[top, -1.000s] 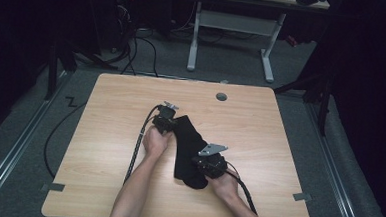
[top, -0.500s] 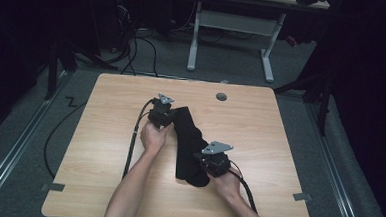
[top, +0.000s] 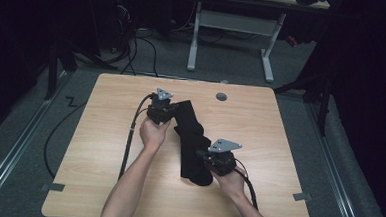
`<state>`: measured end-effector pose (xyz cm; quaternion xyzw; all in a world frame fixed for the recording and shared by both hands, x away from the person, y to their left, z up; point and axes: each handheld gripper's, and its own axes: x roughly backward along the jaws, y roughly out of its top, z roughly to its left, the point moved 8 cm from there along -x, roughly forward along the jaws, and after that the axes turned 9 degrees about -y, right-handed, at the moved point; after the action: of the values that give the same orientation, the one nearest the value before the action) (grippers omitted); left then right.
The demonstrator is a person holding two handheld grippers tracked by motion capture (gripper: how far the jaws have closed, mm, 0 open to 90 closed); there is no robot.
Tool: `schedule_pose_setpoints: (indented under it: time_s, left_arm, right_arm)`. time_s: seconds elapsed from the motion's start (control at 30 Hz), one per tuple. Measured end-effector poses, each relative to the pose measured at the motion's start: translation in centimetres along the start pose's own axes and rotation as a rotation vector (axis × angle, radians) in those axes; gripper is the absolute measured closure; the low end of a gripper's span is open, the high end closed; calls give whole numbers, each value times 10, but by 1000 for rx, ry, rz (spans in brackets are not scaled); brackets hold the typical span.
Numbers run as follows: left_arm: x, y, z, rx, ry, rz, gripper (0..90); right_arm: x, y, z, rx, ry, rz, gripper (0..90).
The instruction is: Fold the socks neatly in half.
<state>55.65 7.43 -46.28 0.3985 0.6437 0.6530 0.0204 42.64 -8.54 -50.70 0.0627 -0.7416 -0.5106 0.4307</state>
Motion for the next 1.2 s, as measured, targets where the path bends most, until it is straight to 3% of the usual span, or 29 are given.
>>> schedule_pose_setpoints:
  time_s: [0.17,0.47,0.57,0.73,0.9,1.03,1.13,1.2]
  left_arm:
    - [5,4,-1,9,-5,-13,838]
    - [-7,-4,-13,-12,-19,41,837]
    - [-17,-15,-17,-21,-19,88,837]
    - [-34,-39,-17,9,-26,153,835]
    - [-49,-59,-17,23,-33,222,826]
    - [-54,-67,-15,29,-26,231,811]
    - [-51,-65,-11,37,-3,234,697]
    - [-48,-64,-10,30,6,228,606]
  right_arm:
    - [18,7,-7,-34,14,-43,874]
    - [38,4,-9,-2,-11,-46,873]
    - [38,-2,-11,-6,-18,-34,873]
    - [32,-17,-22,-31,-37,8,871]
    - [26,-27,-24,-40,-29,41,868]
    - [20,-32,-23,-51,-18,67,835]
    - [14,-37,-22,-53,-12,97,737]
    - [14,-37,-23,-55,-35,84,695]
